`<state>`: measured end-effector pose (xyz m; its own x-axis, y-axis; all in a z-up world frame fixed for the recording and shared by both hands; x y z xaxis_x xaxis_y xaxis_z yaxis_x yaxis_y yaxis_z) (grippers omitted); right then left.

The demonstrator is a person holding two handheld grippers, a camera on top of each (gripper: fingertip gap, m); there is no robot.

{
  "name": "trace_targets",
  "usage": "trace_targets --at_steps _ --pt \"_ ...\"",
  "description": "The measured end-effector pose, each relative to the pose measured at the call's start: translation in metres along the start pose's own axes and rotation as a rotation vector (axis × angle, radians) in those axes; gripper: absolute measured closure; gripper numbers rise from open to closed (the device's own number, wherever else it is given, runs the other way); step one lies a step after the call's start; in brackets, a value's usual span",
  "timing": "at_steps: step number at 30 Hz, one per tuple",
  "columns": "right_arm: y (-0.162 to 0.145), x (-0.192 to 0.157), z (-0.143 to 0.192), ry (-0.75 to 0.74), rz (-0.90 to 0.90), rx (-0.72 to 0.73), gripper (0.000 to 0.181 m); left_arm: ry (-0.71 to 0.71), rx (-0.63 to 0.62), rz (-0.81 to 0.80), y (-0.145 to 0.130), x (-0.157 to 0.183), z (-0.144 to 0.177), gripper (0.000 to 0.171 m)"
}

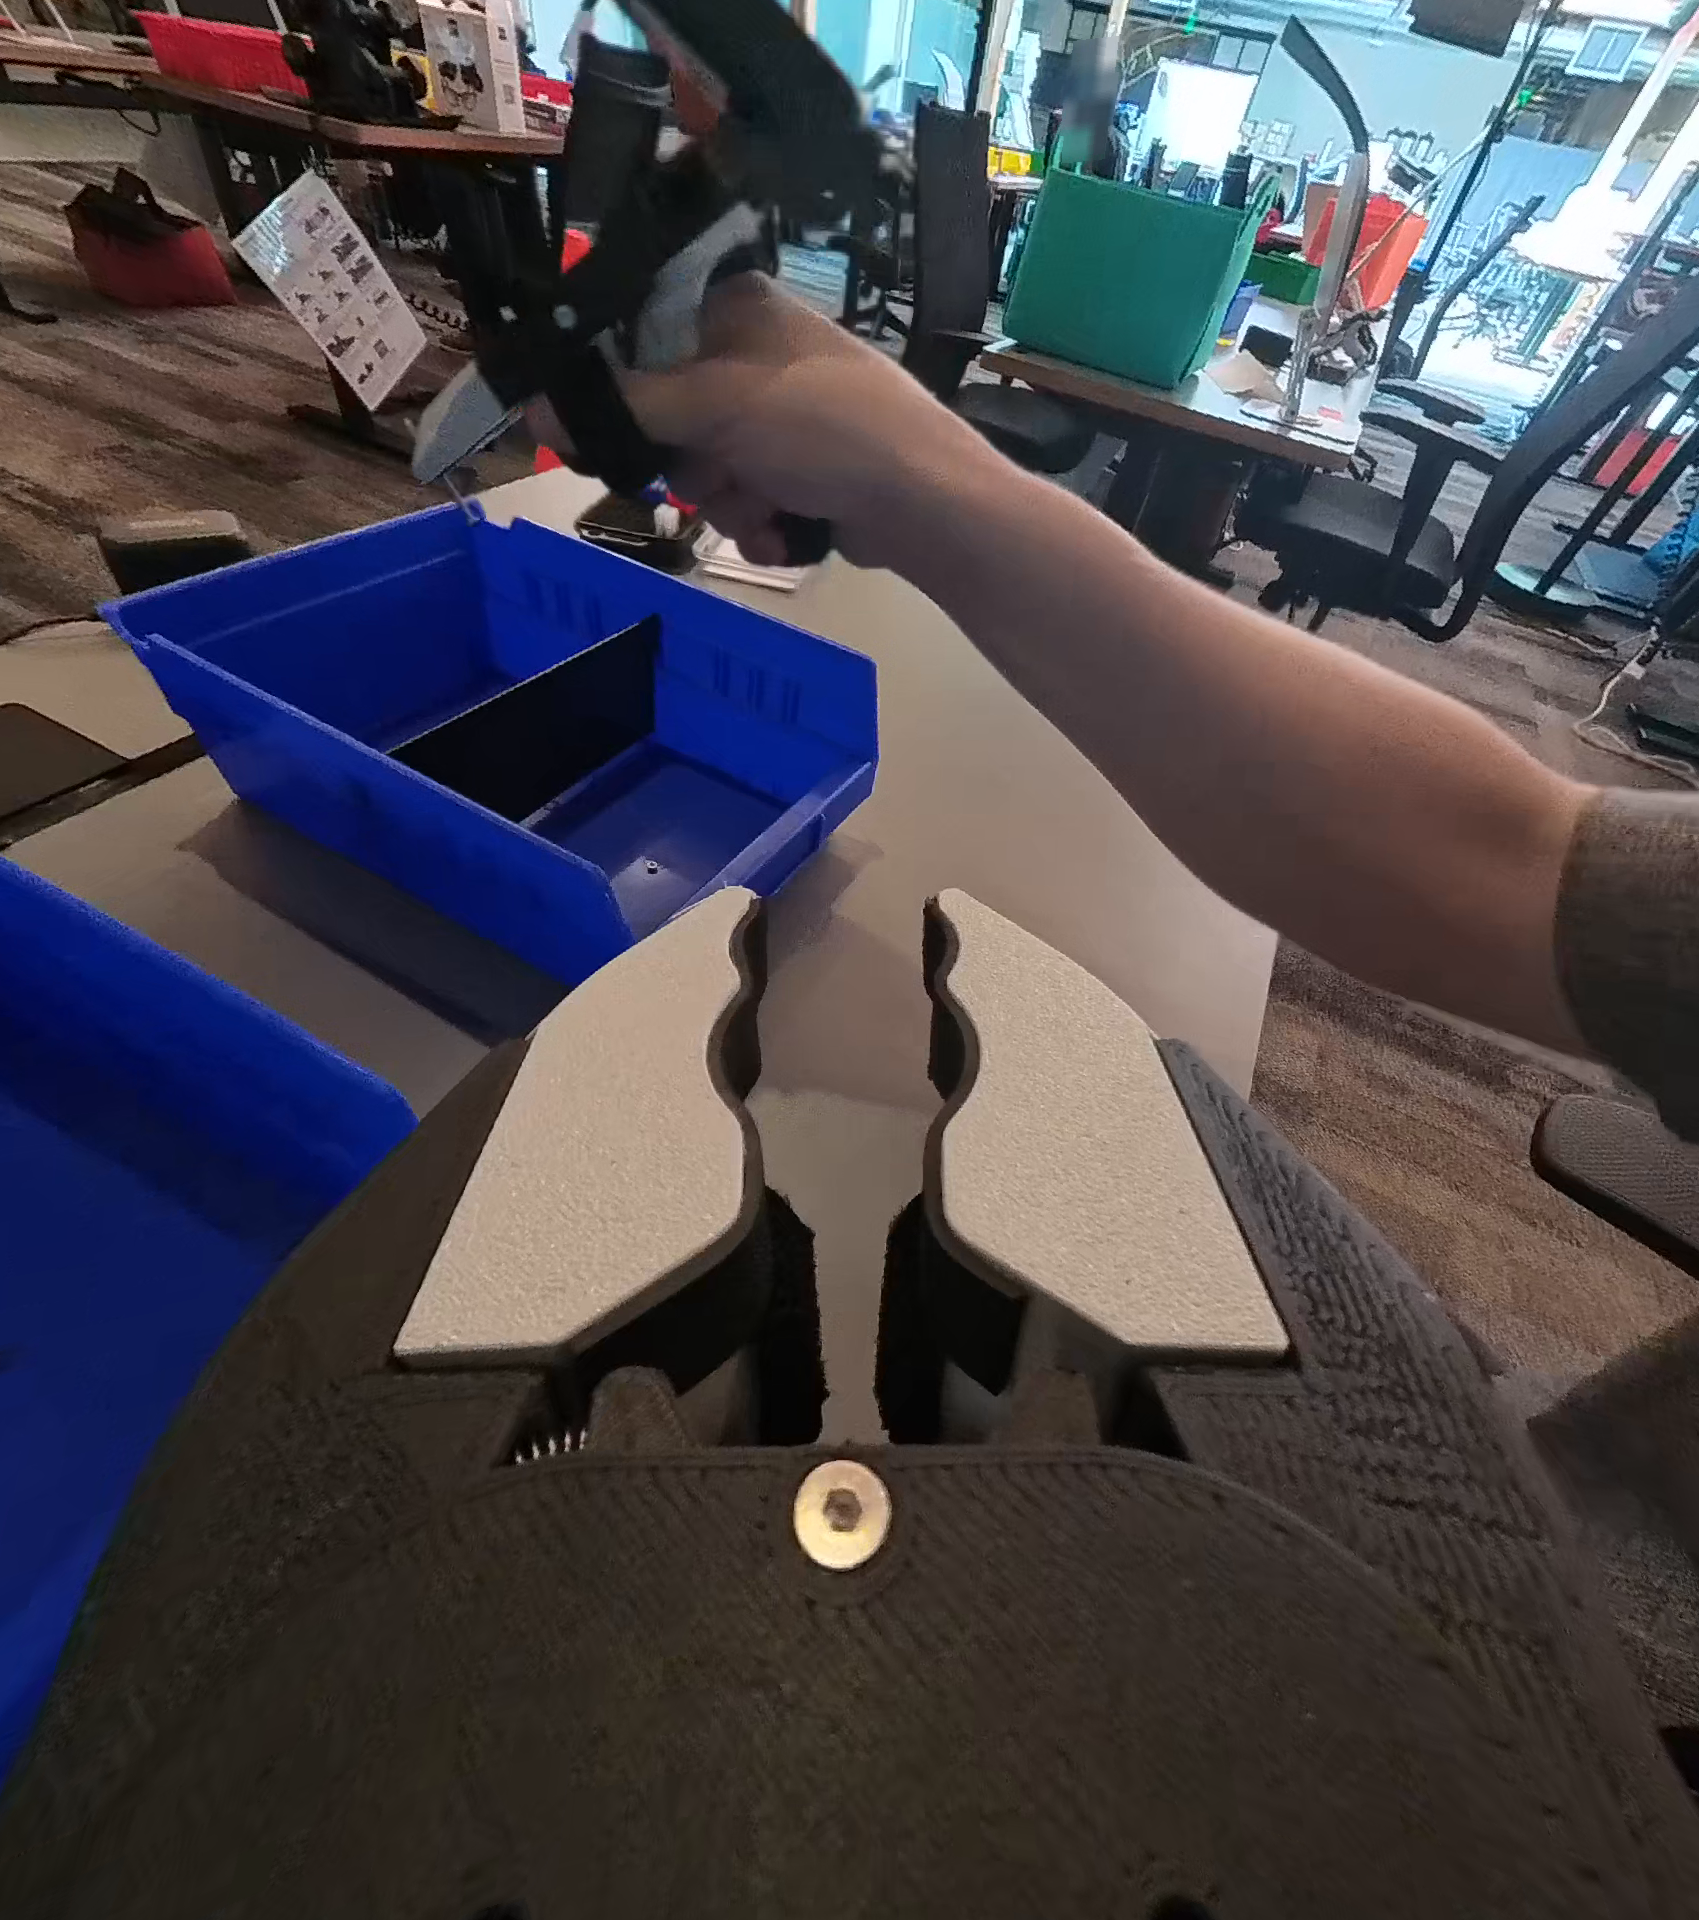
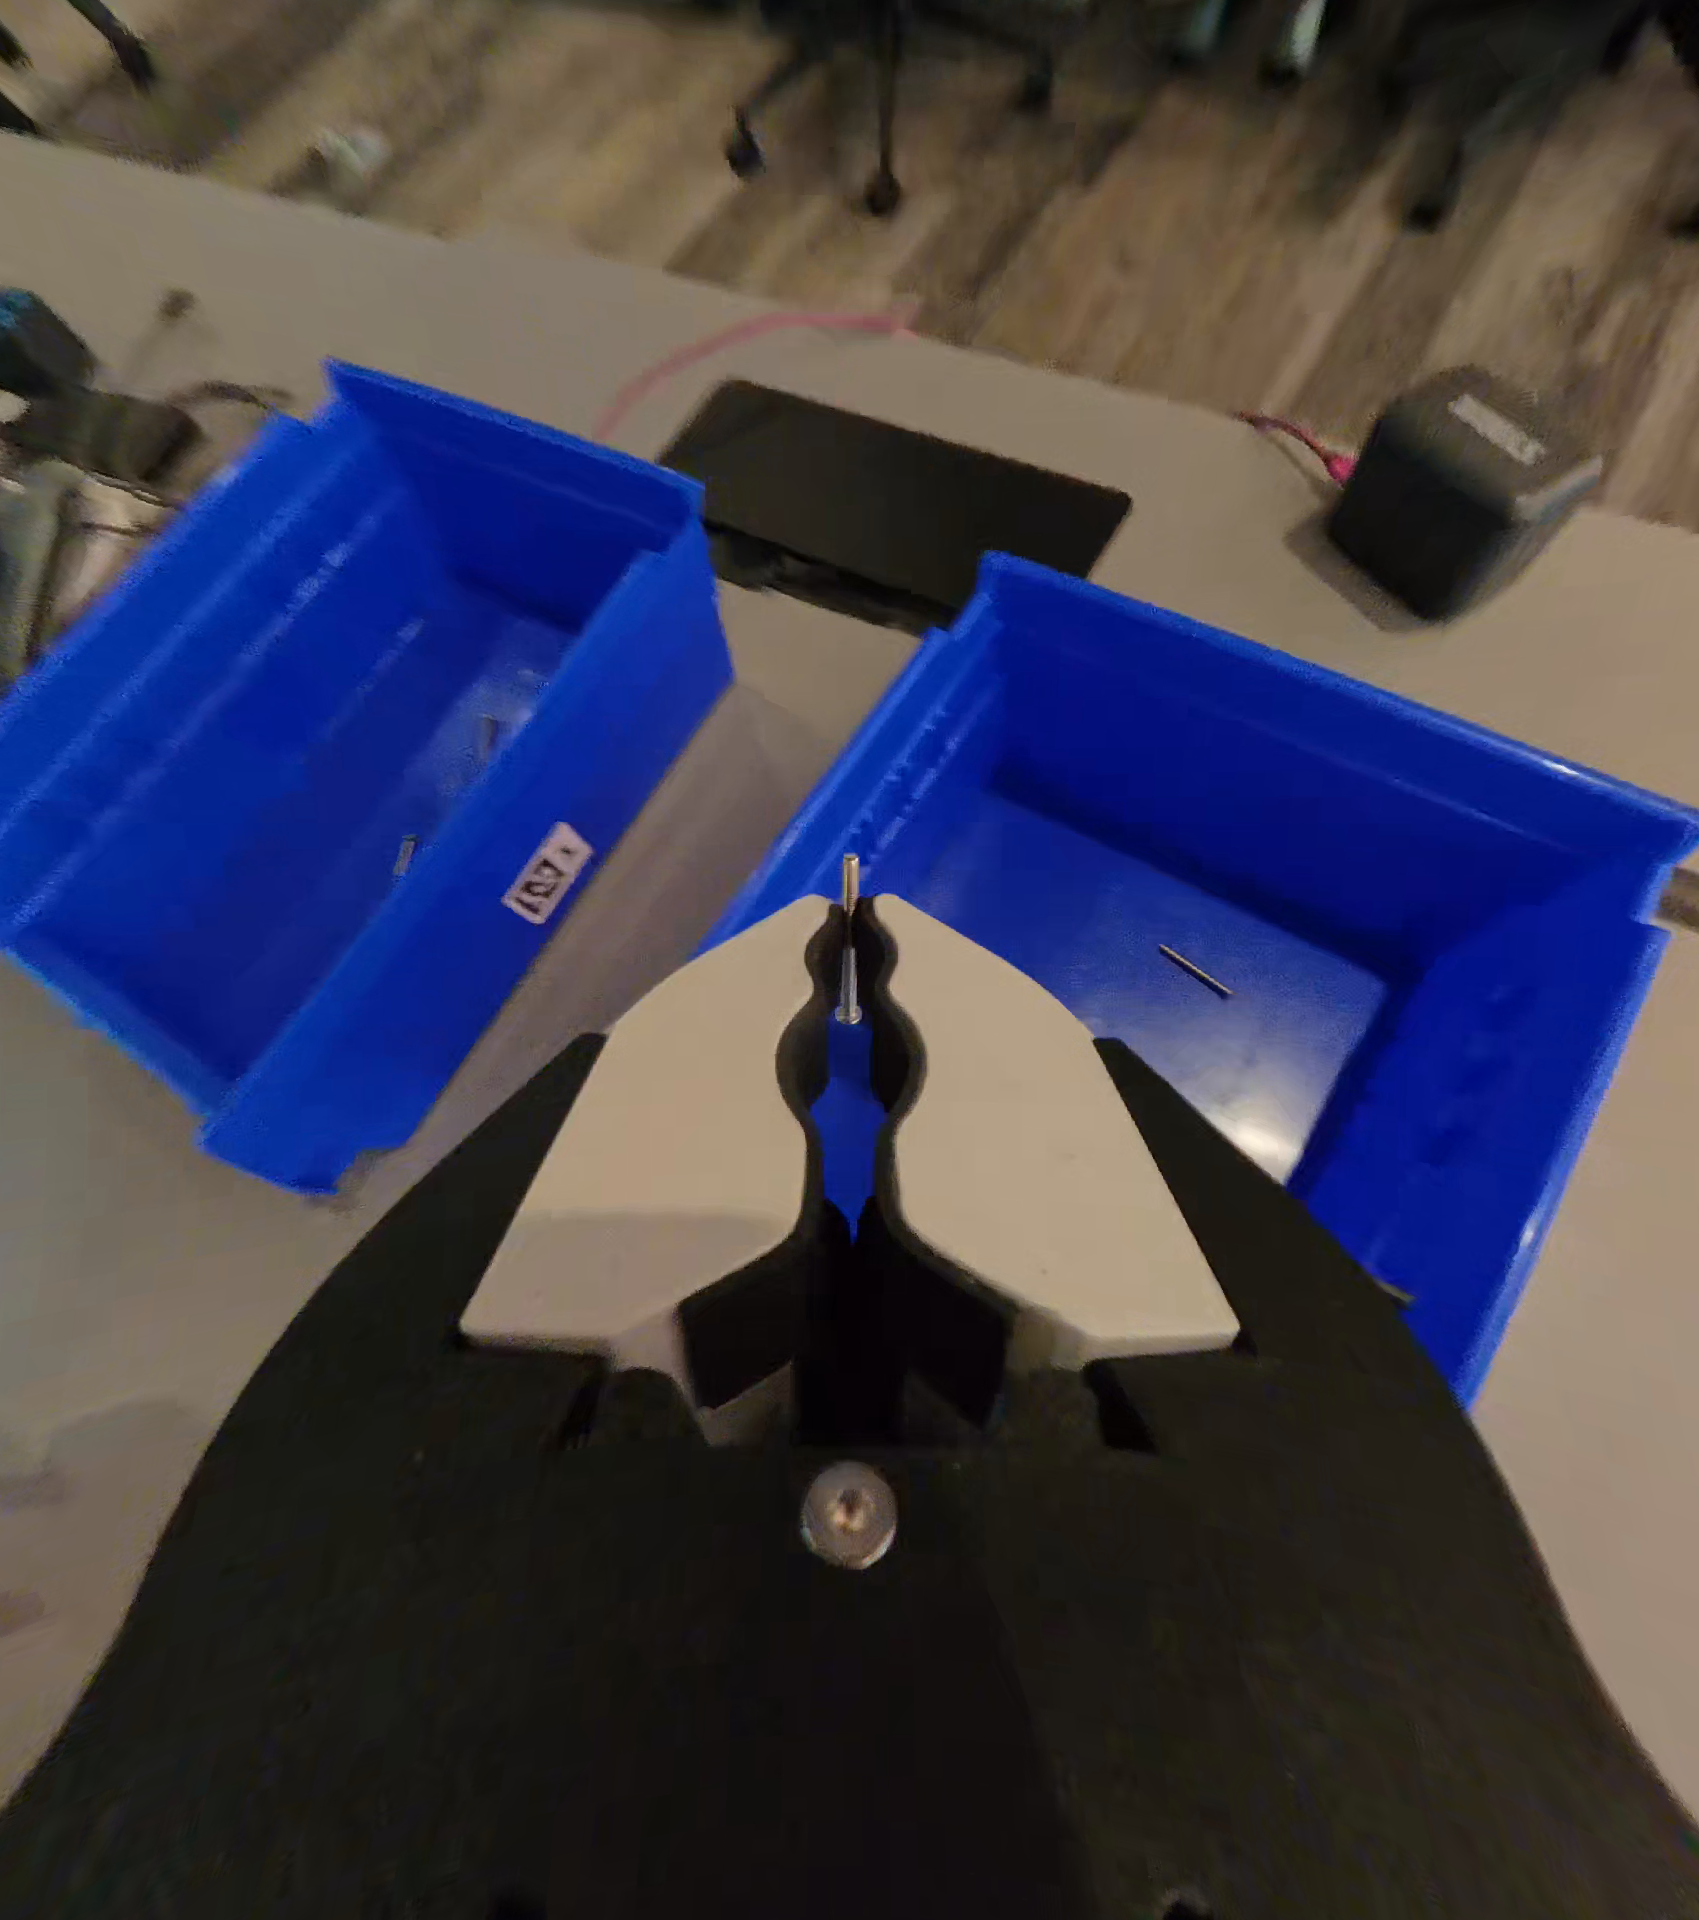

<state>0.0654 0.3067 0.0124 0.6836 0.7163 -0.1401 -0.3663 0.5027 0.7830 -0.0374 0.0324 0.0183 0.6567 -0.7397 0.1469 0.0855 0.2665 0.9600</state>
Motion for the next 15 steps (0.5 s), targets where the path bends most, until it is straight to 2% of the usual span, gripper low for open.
trace_targets --at_steps 8,15 --pt "0.004 0.040 -0.055 -0.114 -0.010 -0.307 0.179 -0.004 0.010 0.016 0.001 -0.008 0.008 0.145" --pt "-0.016 0.065 -0.098 -0.152 0.010 -0.475 0.179 -0.022 0.014 0.023 -0.001 -0.009 0.009 0.148"
Point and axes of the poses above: each gripper's, where its closed fingertips meet, z back along the fingers, y out of its top, x = y × z across the jaws, the point moved 4 cm from there along z, back along the fingers, and after that the axes turned 2 degrees about -y, right-handed, at the moved point
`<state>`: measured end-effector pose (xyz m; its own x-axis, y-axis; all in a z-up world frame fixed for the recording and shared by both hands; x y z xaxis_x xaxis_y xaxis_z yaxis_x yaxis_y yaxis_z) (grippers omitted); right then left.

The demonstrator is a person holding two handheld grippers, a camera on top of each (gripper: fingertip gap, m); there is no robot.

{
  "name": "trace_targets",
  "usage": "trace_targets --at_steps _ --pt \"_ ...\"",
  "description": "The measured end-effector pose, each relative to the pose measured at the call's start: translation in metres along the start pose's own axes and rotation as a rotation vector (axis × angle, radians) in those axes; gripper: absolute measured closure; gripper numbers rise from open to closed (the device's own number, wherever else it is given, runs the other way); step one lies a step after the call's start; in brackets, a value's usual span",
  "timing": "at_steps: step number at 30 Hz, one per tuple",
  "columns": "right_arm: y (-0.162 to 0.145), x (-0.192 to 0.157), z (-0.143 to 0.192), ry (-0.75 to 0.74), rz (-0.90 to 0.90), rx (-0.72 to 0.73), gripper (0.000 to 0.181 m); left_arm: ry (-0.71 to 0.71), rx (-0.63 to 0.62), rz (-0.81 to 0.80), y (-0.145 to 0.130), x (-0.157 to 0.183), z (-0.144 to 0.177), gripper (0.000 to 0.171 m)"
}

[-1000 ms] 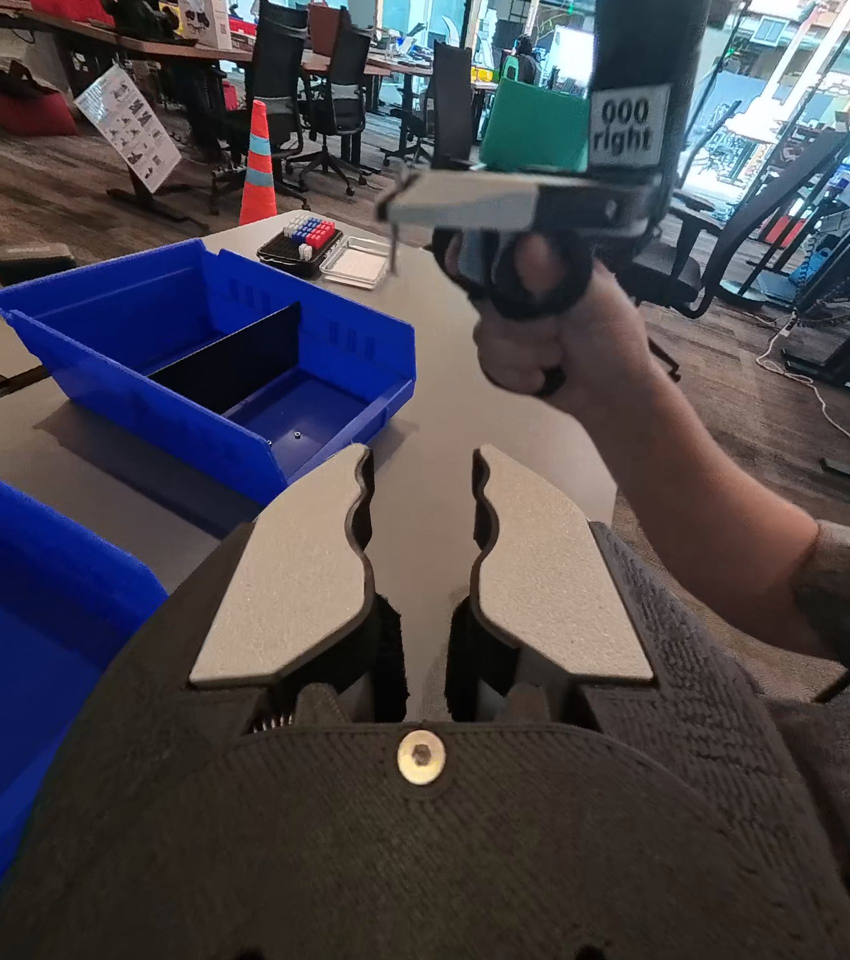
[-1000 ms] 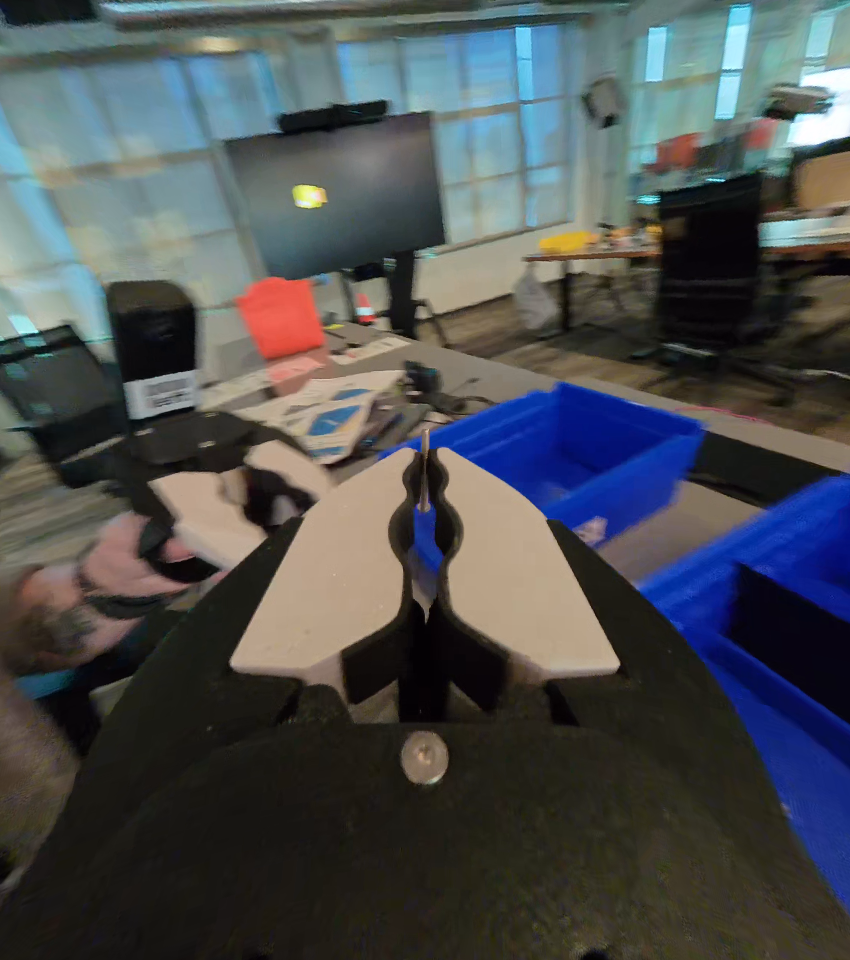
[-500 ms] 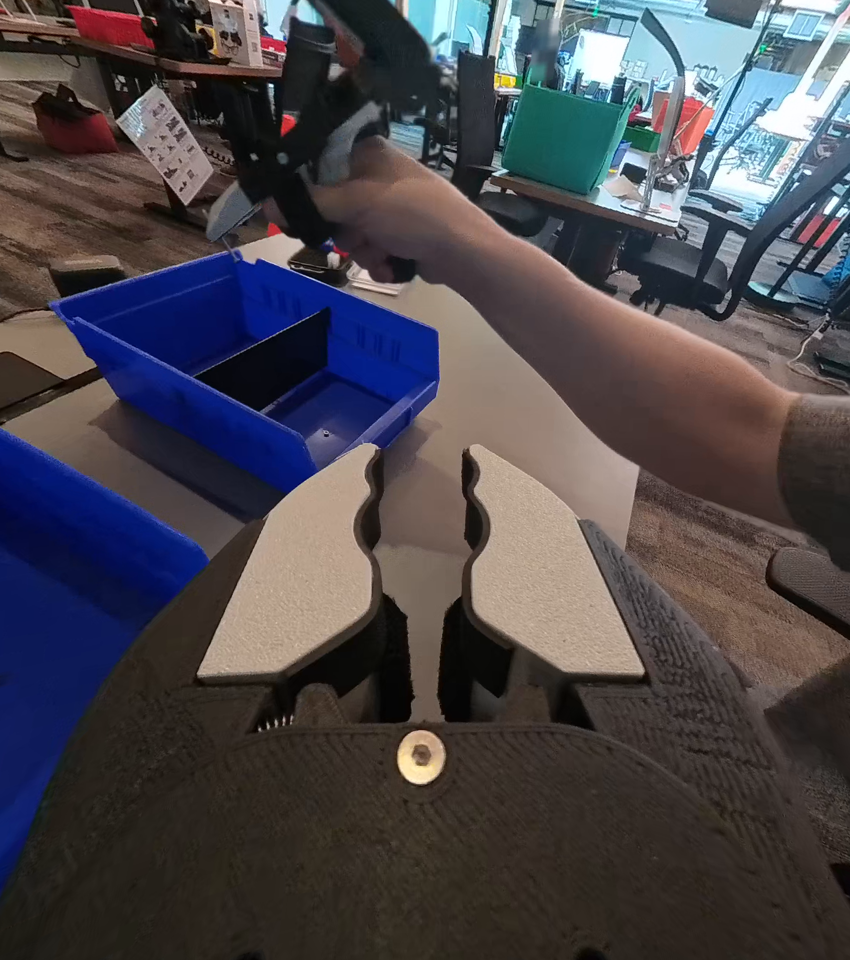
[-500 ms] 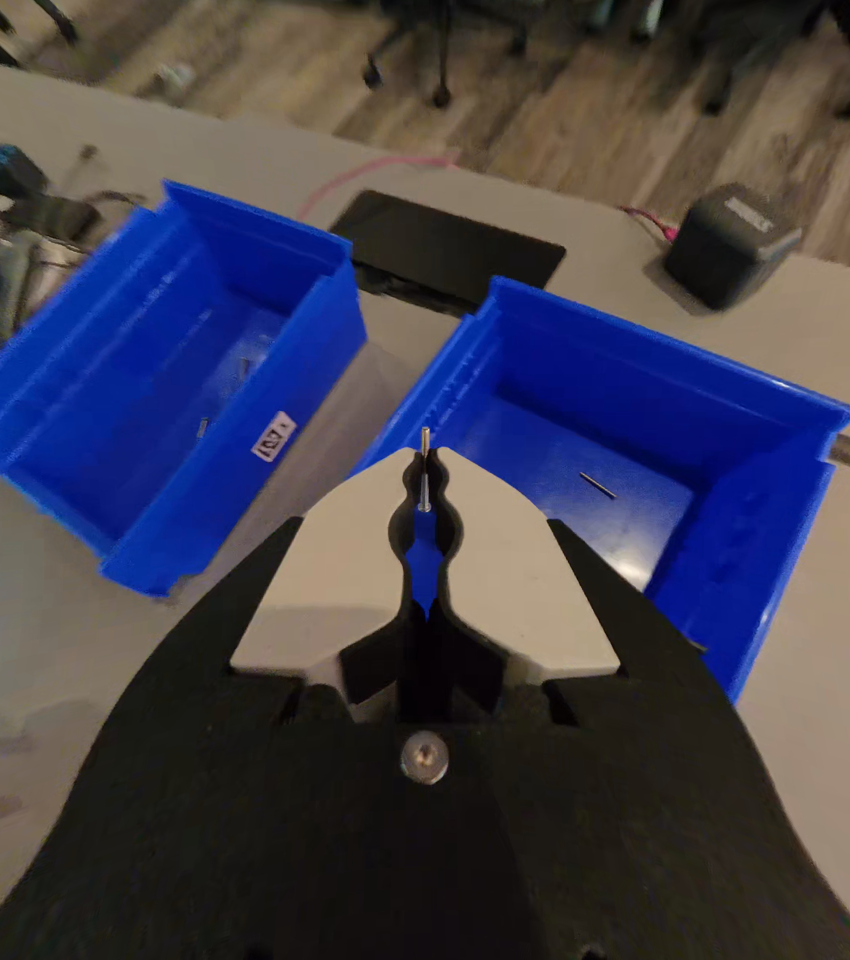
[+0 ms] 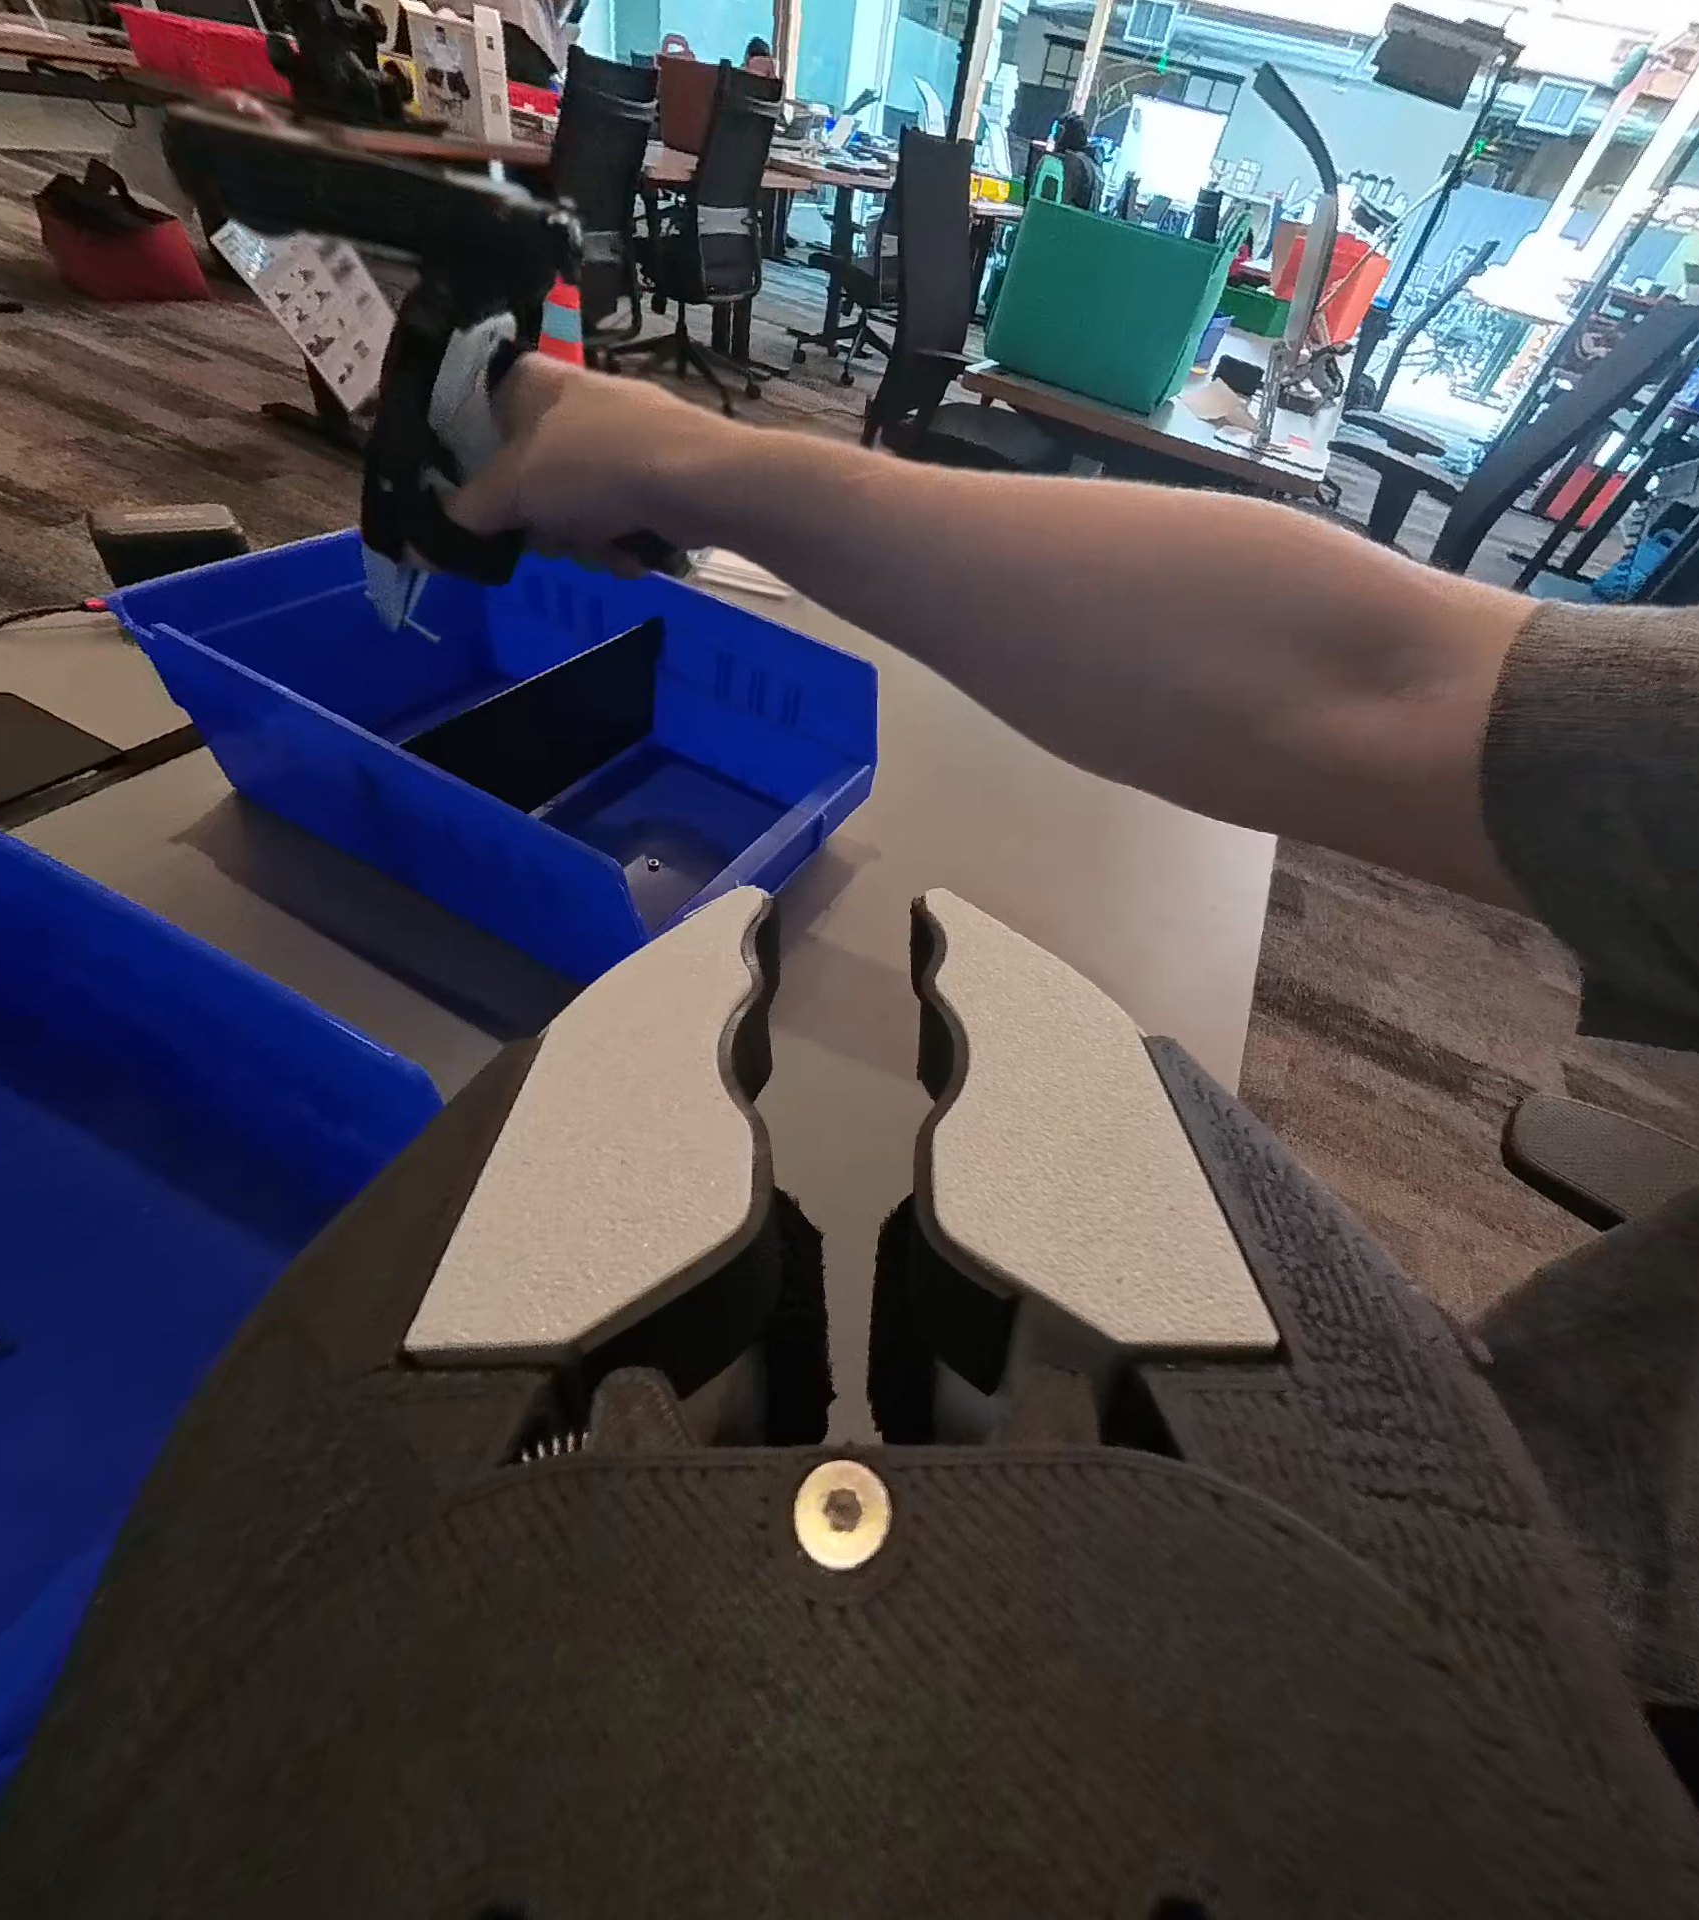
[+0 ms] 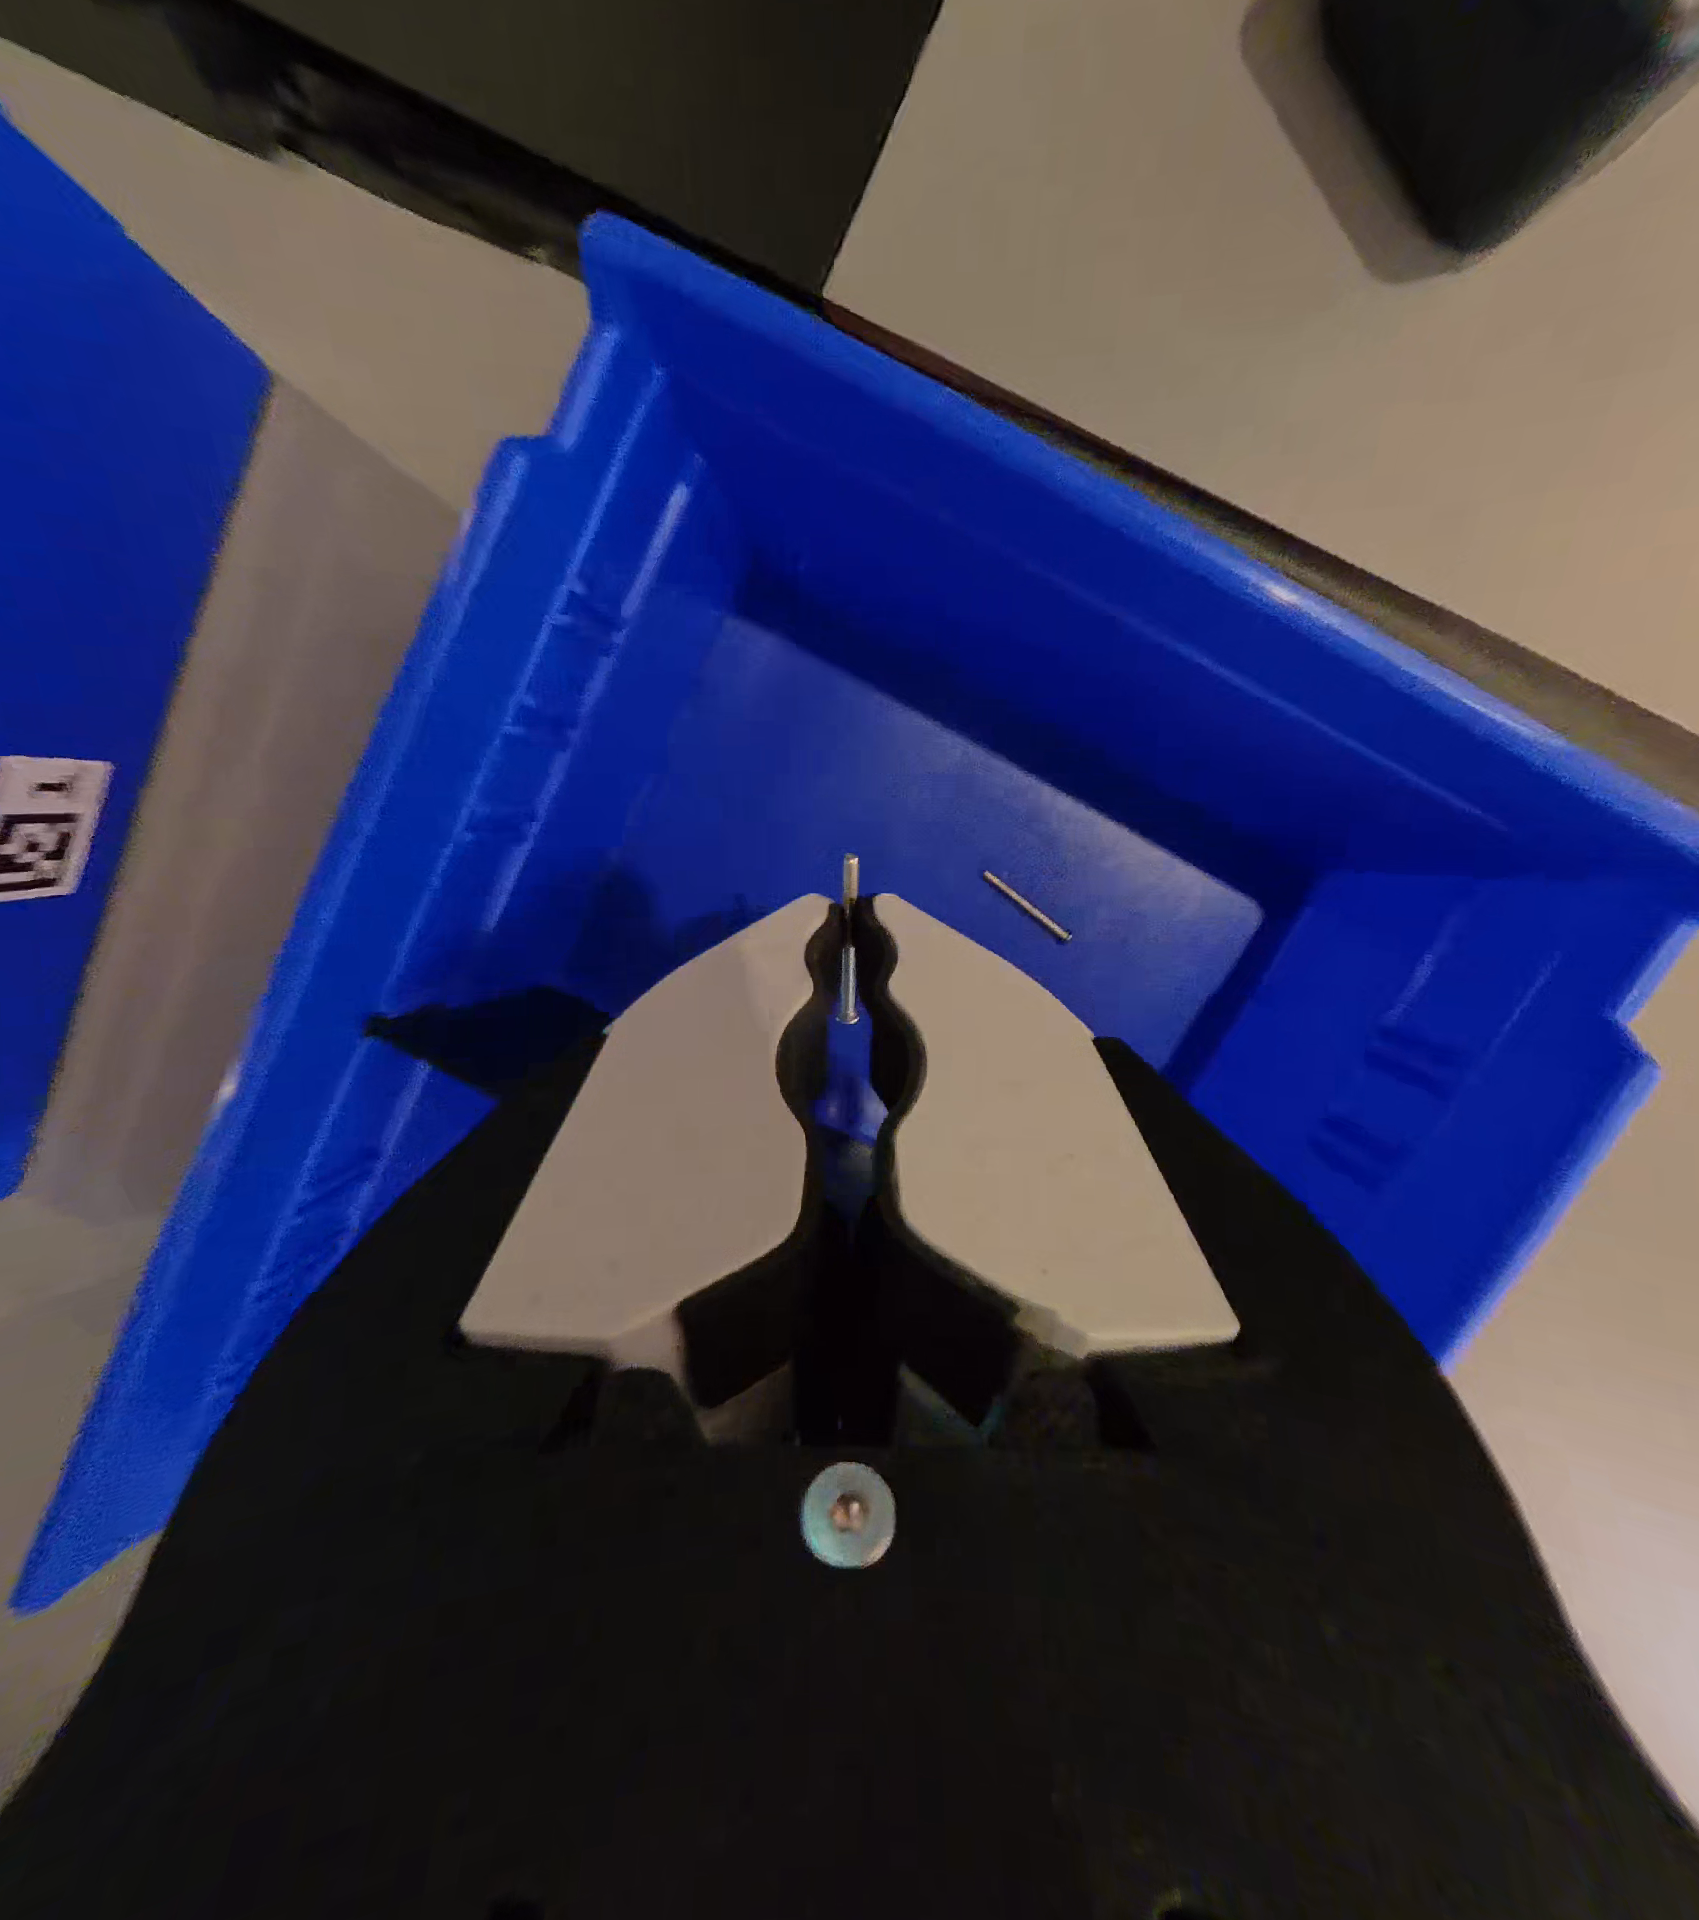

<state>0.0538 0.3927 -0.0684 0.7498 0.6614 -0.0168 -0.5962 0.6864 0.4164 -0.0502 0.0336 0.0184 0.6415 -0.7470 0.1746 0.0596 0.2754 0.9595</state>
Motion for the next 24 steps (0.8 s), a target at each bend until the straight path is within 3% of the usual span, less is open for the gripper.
trace_targets --at_steps 8,24 --pt "-0.019 0.007 -0.045 -0.010 0.067 -0.186 0.179 0.028 0.011 0.015 -0.001 -0.012 0.004 0.148" --pt "-0.032 0.023 -0.068 -0.011 0.081 -0.294 0.178 0.051 0.006 0.018 -0.004 -0.021 0.004 0.148"
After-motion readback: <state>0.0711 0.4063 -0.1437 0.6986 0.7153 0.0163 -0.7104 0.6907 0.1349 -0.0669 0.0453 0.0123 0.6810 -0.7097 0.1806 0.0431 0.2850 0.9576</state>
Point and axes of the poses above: each gripper's, where its closed fingertips meet, z back along the fingers, y out of its top, x = y × z across the jaws, the point moved 4 cm from there along z, back along the fingers, and after that the axes turned 2 degrees about -y, right-handed, at the moved point
